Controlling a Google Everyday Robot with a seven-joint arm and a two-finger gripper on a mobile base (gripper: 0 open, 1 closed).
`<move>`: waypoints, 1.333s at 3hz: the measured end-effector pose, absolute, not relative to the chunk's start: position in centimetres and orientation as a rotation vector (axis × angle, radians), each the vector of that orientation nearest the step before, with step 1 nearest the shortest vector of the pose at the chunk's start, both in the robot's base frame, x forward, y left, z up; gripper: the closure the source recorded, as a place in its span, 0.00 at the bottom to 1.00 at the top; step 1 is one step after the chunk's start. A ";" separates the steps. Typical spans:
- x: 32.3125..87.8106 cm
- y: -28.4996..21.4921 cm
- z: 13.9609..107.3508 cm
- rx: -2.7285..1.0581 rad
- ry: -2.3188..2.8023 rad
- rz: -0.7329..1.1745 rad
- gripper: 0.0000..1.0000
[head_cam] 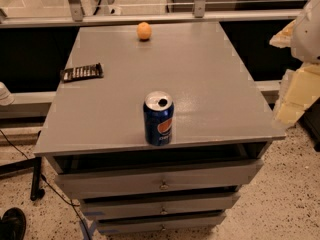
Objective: Move orange near pepsi can
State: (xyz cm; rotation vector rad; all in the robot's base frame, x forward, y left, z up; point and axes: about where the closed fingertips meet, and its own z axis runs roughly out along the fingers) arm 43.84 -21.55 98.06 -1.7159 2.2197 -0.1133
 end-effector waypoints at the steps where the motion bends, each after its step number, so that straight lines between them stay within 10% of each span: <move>1: 43.9 -21.5 98.2 -1.710 2.214 -0.117 0.00; 4: 57.7 -14.4 95.2 -1.578 1.854 0.135 0.00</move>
Offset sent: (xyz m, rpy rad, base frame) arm 0.0675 0.0237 -0.0241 0.3038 -0.1458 0.0849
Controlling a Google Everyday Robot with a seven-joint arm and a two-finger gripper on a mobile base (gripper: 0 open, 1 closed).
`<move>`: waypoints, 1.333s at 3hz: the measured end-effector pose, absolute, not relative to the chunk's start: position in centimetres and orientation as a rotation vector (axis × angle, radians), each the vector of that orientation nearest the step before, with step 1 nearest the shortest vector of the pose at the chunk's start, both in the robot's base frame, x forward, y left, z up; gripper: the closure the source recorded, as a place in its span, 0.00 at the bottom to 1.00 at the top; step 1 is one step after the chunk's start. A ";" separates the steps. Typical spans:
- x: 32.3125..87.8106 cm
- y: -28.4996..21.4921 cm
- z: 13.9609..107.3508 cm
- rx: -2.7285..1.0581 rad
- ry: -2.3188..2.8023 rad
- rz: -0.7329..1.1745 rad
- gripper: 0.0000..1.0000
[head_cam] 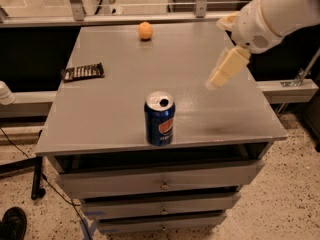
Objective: Move orange near pepsi can
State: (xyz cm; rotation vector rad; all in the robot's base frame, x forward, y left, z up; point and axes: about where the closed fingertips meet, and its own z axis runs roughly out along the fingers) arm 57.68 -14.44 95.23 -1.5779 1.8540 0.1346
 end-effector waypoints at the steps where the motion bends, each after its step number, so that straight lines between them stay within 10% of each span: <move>1: 65.4 -10.2 93.5 -1.483 1.788 0.264 0.00; 4: 68.3 -8.7 91.7 -1.260 1.795 0.272 0.00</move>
Offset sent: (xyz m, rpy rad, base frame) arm 0.0598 0.0357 -0.0102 0.1203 -0.0118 0.0079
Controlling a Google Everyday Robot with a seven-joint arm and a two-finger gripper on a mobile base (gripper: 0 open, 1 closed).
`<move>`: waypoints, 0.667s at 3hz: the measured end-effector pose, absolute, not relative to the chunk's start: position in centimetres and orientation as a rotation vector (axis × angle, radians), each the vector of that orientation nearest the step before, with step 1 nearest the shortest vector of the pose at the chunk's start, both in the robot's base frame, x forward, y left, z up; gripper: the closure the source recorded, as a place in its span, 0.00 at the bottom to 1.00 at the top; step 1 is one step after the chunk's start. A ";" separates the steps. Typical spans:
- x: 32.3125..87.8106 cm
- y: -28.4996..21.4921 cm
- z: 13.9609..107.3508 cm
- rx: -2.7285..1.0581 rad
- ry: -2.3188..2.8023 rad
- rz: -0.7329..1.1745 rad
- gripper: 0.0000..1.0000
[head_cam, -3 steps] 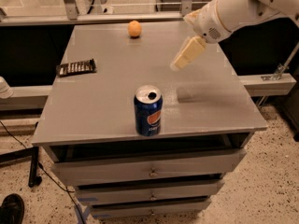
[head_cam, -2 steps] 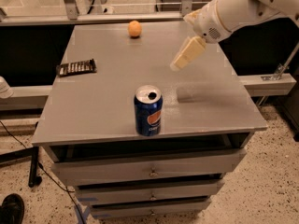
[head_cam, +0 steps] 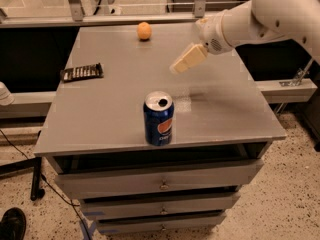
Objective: Move orange near pepsi can
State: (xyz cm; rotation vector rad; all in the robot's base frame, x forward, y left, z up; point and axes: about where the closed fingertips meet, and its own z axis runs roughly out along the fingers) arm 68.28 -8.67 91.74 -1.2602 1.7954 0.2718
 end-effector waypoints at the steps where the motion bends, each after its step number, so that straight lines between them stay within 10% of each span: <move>1: 72.4 -6.6 90.2 -1.088 1.760 0.329 0.00; 2: 77.5 -4.9 89.2 -0.983 1.706 0.373 0.00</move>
Offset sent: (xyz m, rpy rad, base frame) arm 0.1628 0.0492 -0.0195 0.3915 -0.1441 -0.1524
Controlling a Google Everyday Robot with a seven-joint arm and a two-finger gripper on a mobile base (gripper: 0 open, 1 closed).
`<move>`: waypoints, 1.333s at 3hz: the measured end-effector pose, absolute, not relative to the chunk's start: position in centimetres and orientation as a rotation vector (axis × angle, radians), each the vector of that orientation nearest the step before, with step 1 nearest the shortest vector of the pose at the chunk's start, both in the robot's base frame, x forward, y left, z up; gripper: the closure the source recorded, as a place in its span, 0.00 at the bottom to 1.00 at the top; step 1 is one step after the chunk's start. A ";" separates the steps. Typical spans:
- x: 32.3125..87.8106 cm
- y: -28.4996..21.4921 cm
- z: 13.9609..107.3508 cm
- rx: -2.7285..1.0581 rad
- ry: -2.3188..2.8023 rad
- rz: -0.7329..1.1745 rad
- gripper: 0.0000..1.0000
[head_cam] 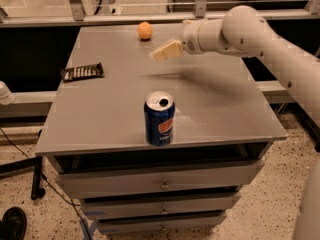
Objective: Move orange near pepsi can
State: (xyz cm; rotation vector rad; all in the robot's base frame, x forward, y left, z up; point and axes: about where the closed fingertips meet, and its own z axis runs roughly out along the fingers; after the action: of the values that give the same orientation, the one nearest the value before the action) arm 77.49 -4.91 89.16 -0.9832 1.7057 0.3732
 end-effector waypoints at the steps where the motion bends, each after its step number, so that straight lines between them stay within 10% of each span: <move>1: 81.9 -3.4 89.2 -0.944 1.660 0.401 0.00; 4: 87.6 0.7 87.6 -0.976 1.663 0.456 0.00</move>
Offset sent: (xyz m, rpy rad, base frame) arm 0.1087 0.0397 0.0096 0.0769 -0.0593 0.0251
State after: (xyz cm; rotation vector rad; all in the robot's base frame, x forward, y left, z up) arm 87.57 0.65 87.61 -0.9759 1.6630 0.4562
